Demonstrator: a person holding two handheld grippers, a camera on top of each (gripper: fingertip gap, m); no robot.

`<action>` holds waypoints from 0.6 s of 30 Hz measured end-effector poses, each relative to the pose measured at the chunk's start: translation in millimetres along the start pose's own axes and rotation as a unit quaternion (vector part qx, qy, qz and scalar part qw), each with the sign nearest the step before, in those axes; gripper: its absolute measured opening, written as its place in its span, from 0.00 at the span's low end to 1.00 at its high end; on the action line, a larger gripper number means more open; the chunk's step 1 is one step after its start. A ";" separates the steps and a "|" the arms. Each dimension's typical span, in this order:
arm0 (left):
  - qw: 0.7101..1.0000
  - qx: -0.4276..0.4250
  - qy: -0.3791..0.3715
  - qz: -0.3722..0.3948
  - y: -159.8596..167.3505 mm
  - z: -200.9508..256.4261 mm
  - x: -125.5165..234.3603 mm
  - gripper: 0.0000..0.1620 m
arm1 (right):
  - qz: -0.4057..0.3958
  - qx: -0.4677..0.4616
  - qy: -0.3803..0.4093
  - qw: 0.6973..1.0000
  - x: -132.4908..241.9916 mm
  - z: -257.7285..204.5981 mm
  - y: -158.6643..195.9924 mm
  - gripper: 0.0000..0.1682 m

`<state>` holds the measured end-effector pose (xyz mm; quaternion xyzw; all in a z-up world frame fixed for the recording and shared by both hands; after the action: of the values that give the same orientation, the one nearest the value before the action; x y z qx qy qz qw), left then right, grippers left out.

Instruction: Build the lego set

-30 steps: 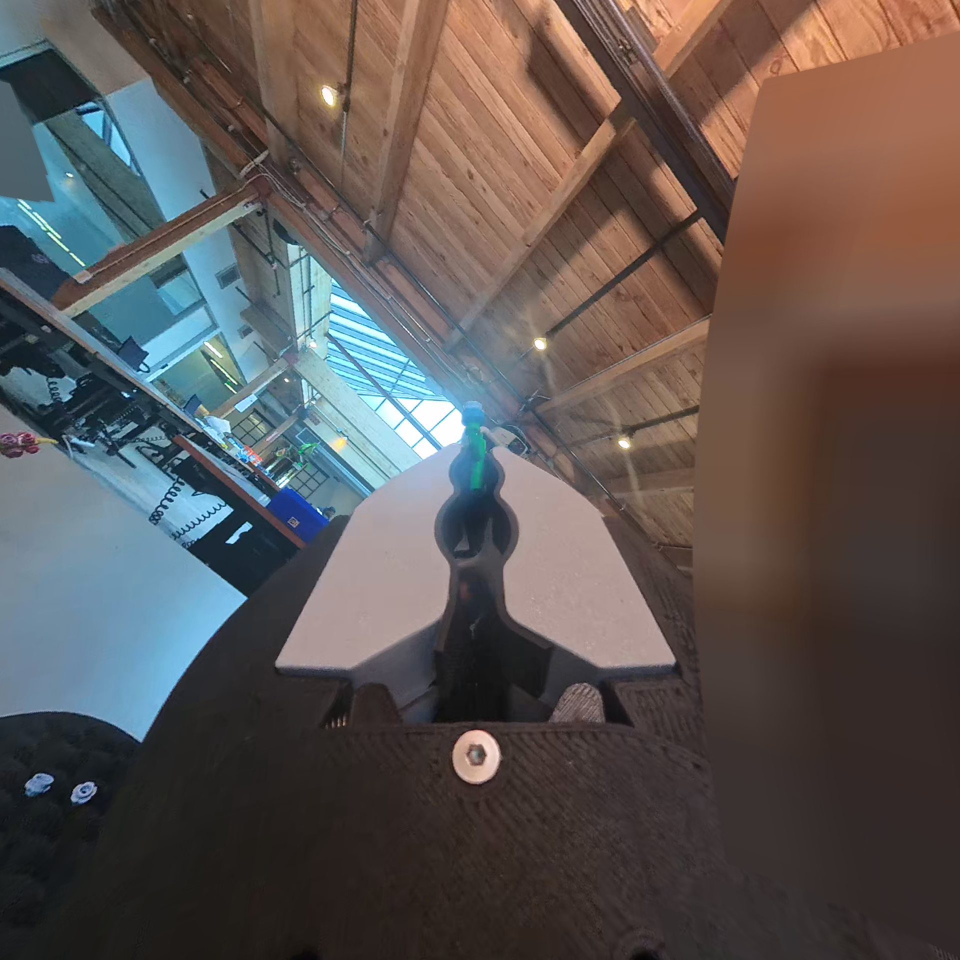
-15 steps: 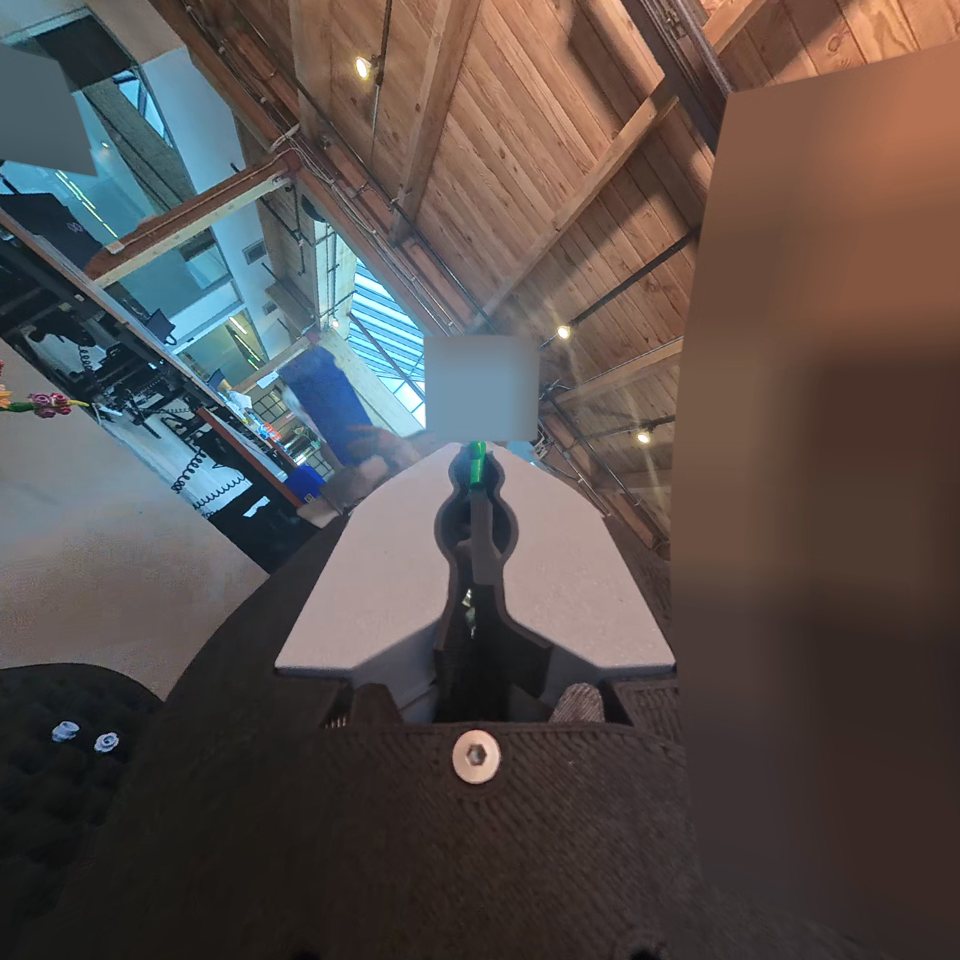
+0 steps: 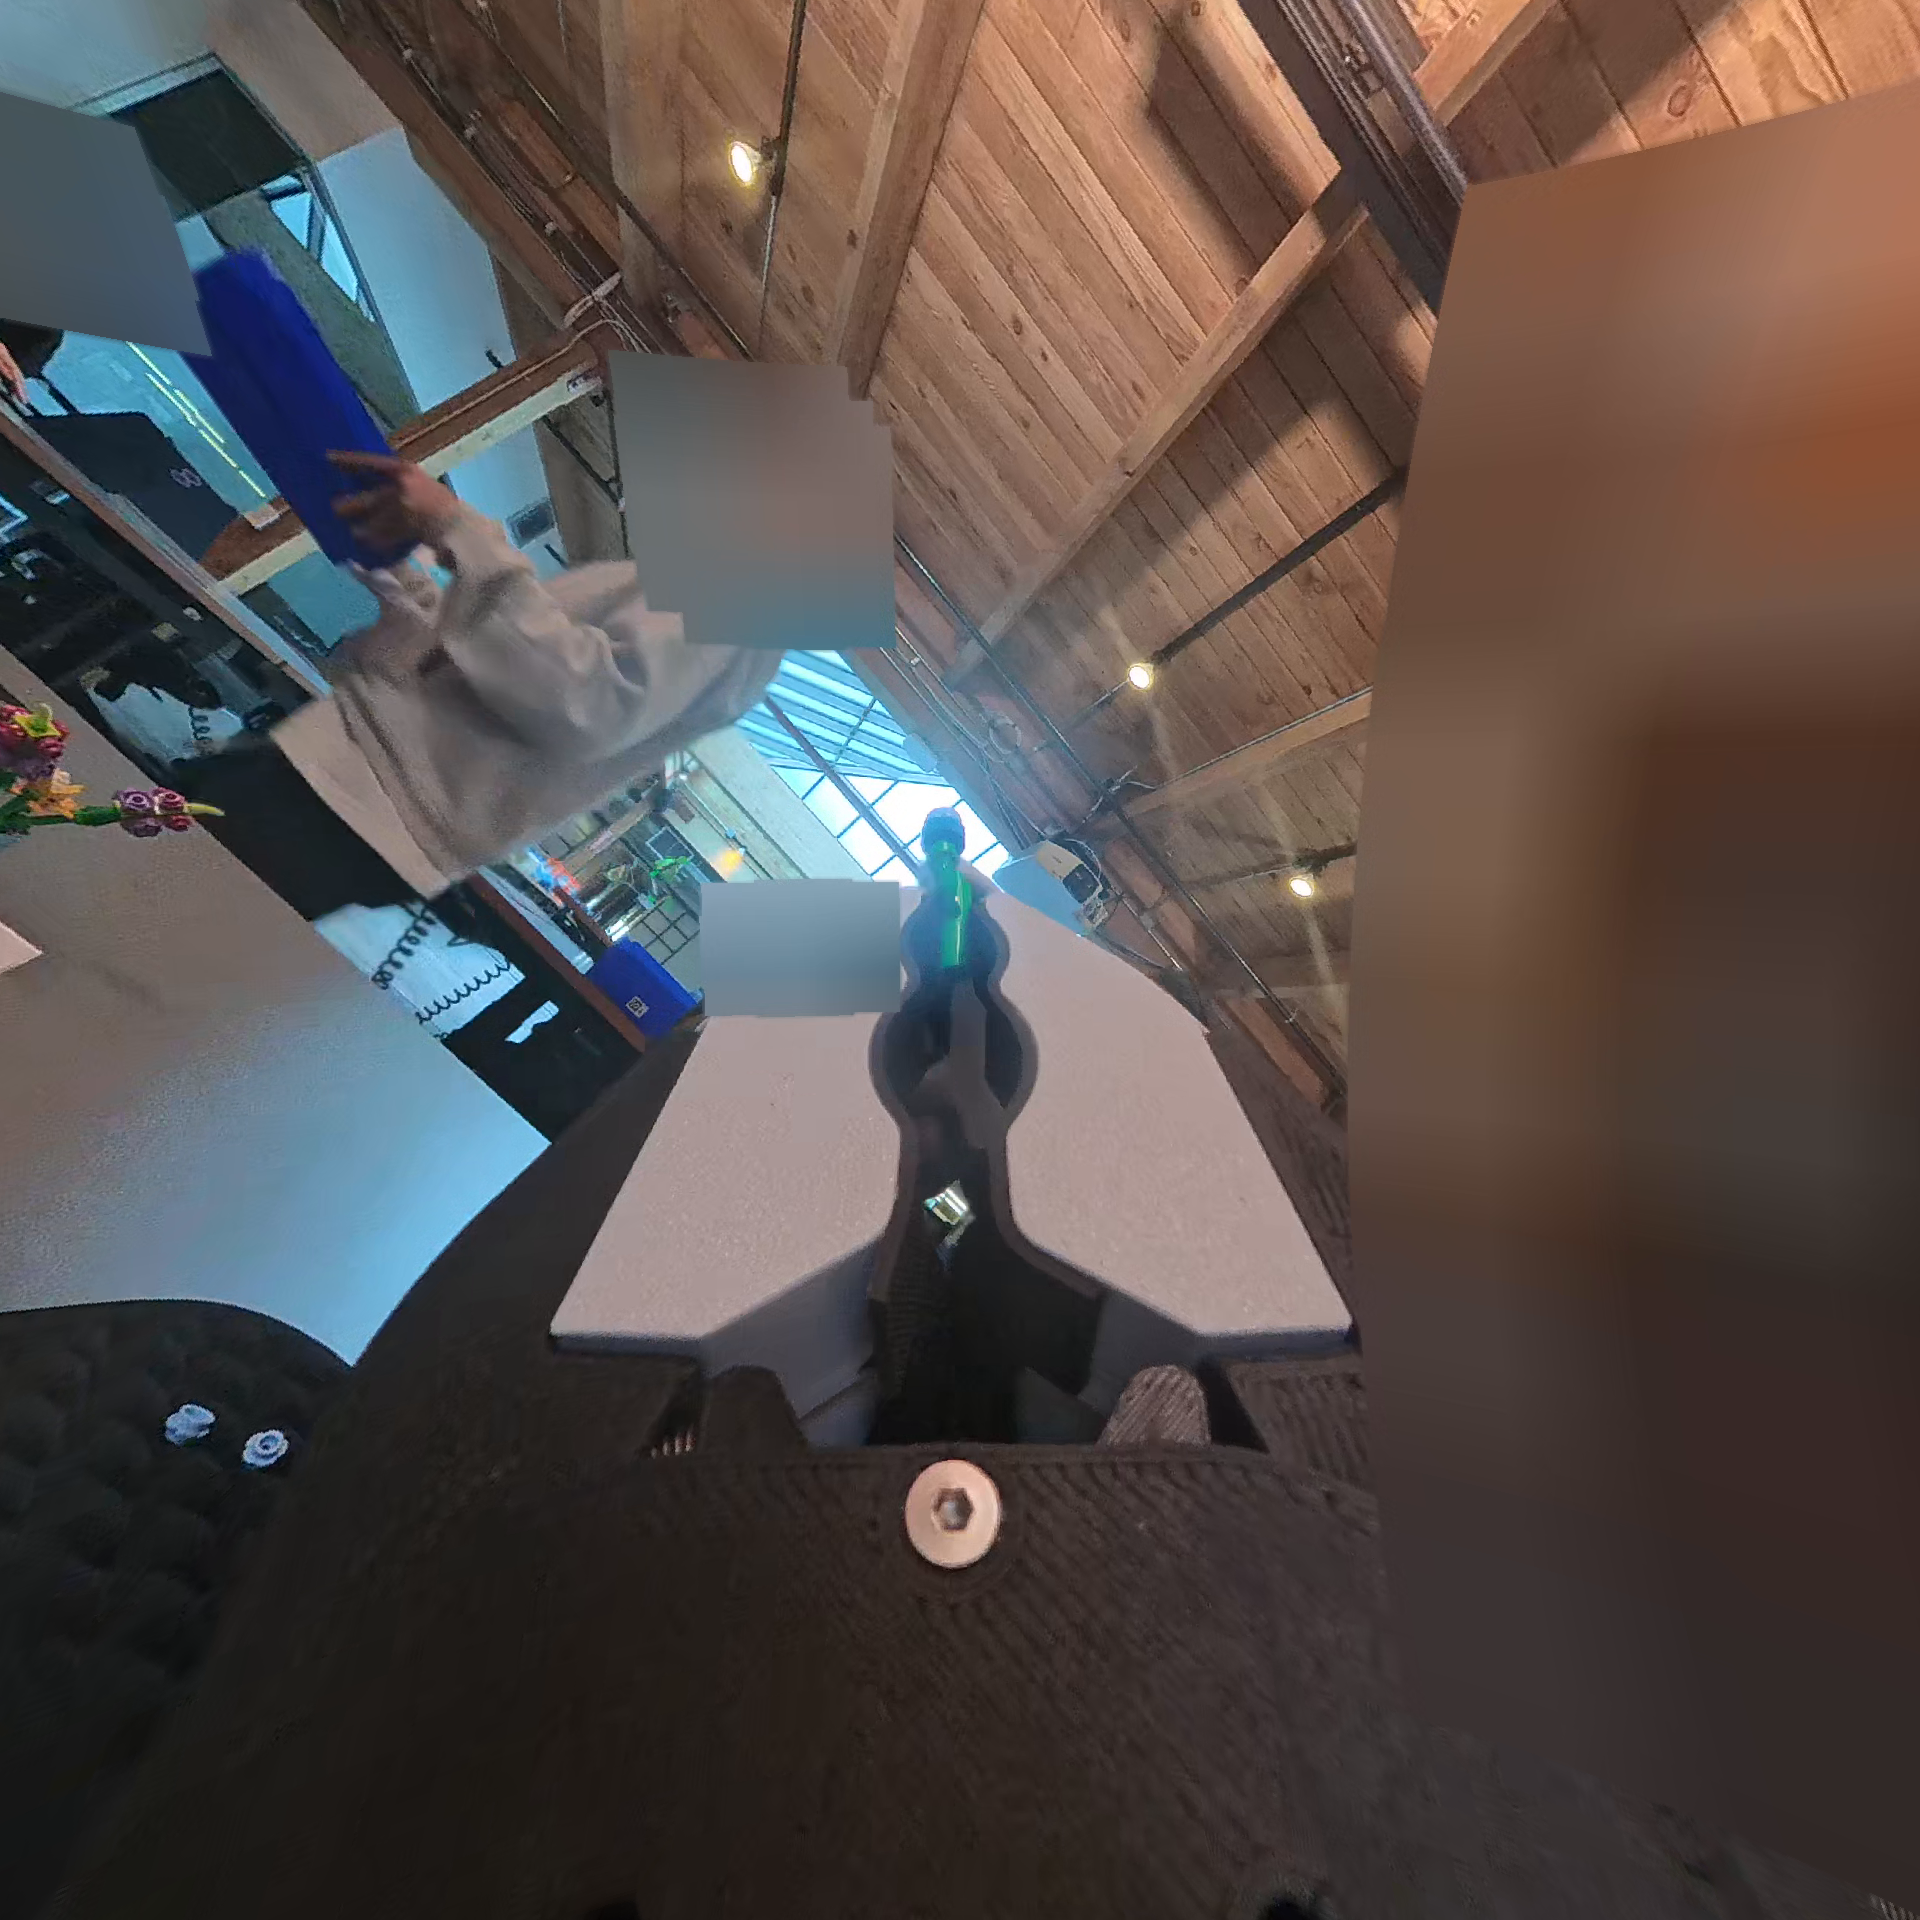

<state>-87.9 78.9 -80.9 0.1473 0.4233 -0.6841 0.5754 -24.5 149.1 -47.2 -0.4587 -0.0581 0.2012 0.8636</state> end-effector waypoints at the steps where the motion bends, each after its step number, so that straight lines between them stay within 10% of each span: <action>1: 1.000 0.002 -0.001 0.005 -0.3 -0.5 1.3 0.04 | 0.009 -0.062 0.000 0.998 0.6 4.5 2.1 0.12; 8: 0.996 -0.063 0.014 0.068 -6.6 0.2 11.5 0.04 | 0.061 -0.541 -0.076 0.836 -4.9 5.8 26.3 0.11; 18: 0.991 -0.129 -0.025 0.024 -4.5 -4.2 11.8 0.03 | 0.067 -0.530 -0.041 0.844 -15.3 -9.4 28.4 0.04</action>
<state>-96.7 74.2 -89.7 0.0649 0.4896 -0.6136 0.6161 -44.1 149.9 -74.5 -0.8406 -0.1604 0.2163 0.4700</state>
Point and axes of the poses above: each gripper's, where its closed fingertips meet, x back along the fingers, y out of its underside, z = x × y across the jaws, the point moved 6 cm from there along x, back along the fingers, and after that the axes turned 7 degrees about y, right-handed, at the moved point
